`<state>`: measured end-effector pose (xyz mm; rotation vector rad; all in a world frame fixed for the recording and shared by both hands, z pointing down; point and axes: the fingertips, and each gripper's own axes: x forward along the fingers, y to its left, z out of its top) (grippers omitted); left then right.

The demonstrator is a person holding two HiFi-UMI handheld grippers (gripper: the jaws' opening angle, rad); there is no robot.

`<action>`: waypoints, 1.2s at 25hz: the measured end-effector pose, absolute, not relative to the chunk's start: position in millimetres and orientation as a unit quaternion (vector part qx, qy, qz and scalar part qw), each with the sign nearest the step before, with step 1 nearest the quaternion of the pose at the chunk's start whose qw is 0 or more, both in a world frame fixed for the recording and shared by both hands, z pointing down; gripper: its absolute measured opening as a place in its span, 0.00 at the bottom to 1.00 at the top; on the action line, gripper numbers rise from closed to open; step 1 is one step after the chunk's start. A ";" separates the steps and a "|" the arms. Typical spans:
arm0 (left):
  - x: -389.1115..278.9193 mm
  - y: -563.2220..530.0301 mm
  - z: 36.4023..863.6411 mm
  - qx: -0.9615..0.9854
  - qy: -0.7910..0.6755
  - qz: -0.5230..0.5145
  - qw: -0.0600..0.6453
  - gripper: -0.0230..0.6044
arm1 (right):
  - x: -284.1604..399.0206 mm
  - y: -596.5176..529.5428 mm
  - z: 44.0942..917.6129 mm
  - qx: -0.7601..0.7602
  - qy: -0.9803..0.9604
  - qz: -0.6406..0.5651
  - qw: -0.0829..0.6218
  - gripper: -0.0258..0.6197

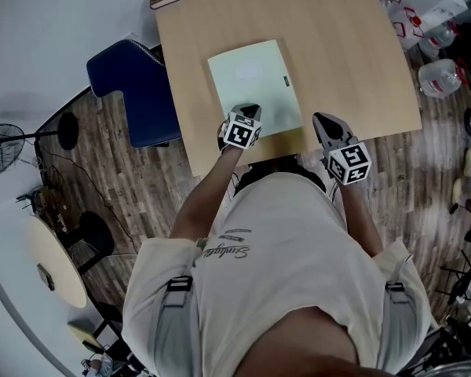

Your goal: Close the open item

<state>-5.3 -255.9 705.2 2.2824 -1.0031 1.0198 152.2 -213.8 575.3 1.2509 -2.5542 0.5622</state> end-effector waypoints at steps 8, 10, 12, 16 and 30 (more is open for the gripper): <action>-14.9 -248.7 692.6 0.830 -0.376 0.313 0.268 0.06 | 143.8 -220.8 568.9 0.413 -0.884 0.182 0.121 0.03; -18.8 -246.8 685.9 0.831 -0.381 0.300 0.273 0.06 | 140.4 -224.0 567.1 0.410 -0.886 0.180 0.122 0.03; -22.3 -244.3 678.6 0.832 -0.386 0.284 0.278 0.06 | 135.8 -226.1 565.8 0.404 -0.889 0.177 0.123 0.03; -29.2 -240.7 657.6 0.836 -0.399 0.254 0.277 0.06 | 126.1 -228.7 562.3 0.392 -0.896 0.169 0.125 0.03; -50.8 -258.1 524.9 0.866 -0.447 0.139 0.175 0.06 | 88.8 -257.1 500.9 0.349 -0.924 0.088 0.132 0.03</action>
